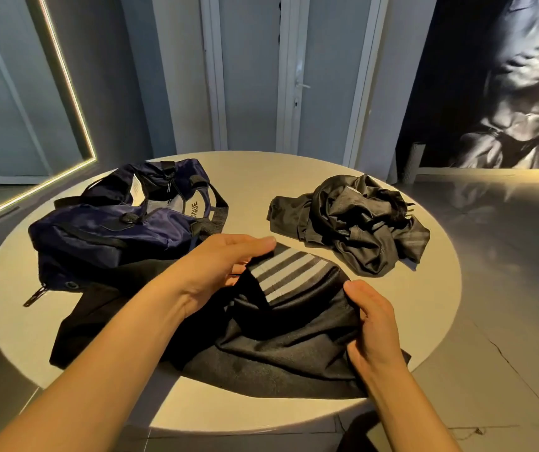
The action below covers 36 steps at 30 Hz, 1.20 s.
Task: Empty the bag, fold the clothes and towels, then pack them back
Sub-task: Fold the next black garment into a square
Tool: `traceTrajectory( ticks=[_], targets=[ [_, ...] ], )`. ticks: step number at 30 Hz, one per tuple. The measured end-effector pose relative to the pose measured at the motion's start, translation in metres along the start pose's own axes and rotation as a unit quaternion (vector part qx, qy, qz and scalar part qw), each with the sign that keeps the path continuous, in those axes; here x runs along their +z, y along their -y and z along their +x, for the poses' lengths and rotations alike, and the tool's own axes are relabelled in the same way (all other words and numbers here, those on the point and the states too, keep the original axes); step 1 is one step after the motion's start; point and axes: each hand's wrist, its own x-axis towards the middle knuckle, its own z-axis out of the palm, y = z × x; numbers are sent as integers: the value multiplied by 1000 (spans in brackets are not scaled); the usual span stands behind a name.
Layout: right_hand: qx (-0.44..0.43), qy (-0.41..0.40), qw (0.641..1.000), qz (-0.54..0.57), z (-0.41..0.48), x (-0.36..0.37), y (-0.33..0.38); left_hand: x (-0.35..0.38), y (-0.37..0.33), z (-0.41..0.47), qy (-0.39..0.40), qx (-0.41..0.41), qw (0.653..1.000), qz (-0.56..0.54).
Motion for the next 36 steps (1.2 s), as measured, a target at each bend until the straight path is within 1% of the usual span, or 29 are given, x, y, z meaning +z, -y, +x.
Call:
traceTrajectory(
  ticks=[2, 5, 7, 8, 10, 11, 12, 13, 14, 15, 16, 17, 18, 19, 20, 21, 23, 24, 27, 28, 29, 32, 34, 36],
  targets=[
    [-5, -4, 1000, 4, -1, 3, 1, -5, 2, -4, 15, 27, 999, 8],
    [-8, -4, 1000, 19, -2, 5, 3, -8, -2, -7, -33, 72, 997, 19],
    [-13, -9, 1000, 14, -3, 6, 3, -7, -4, -8, -81, 90, 991, 49],
    [-15, -11, 1000, 12, -4, 6, 3, -5, -4, -9, -121, 108, 983, 82],
    [-17, -16, 1000, 2, -5, 7, 4, 4, 0, -16, -194, 173, 955, 141],
    [-18, -20, 1000, -7, -5, 7, 4, 13, 3, -23, -195, 207, 947, 153],
    [-19, -22, 999, -14, -5, 7, 3, 24, 7, -32, -169, 241, 943, 158],
    [-19, -21, 999, -19, -5, 8, 3, 36, 12, -42, -125, 275, 938, 172],
    [-20, -22, 999, -22, -5, 8, 3, 46, 19, -49, -89, 317, 918, 222],
    [-19, -23, 999, -24, -4, 8, 2, 52, 27, -52, -78, 367, 871, 315],
    [-17, -23, 999, -23, -3, 7, 2, 54, 35, -48, -85, 408, 800, 432],
    [-13, -22, 999, -18, -3, 6, 2, 52, 43, -41, -94, 423, 730, 528],
    [-7, -21, 1000, -14, -3, 5, 2, 49, 48, -34, -99, 407, 693, 586],
    [-2, -20, 1000, -15, -3, 4, 1, 45, 51, -29, -109, 384, 680, 614],
    [1, -19, 1000, -17, -3, 3, 1, 42, 54, -25, -120, 370, 680, 622],
    [2, -20, 1000, -20, -3, 3, 1, 40, 56, -24, -127, 360, 688, 617],
    [0, -20, 1000, -24, -3, 3, 1, 38, 60, -24, -120, 357, 720, 582],
    [-2, -19, 999, -27, -4, 3, 1, 38, 59, -25, -111, 350, 746, 555],
    [-12, -17, 999, -28, -4, 4, 3, 34, 52, -28, -86, 296, 860, 408],
    [-14, -17, 999, -26, -5, 5, 4, 33, 49, -29, -85, 284, 889, 350],
    [-16, -19, 999, -21, -6, 6, 5, 32, 44, -30, -92, 273, 908, 303],
    [-24, -12, 1000, -7, -7, 9, 6, 27, 27, -32, -122, 246, 943, 186],
    [-25, -6, 1000, -12, -7, 8, 6, 22, 17, -31, -141, 239, 953, 119],
    [-25, -6, 999, -25, -8, 6, 6, 18, 10, -31, -150, 235, 957, 82]
  ],
)
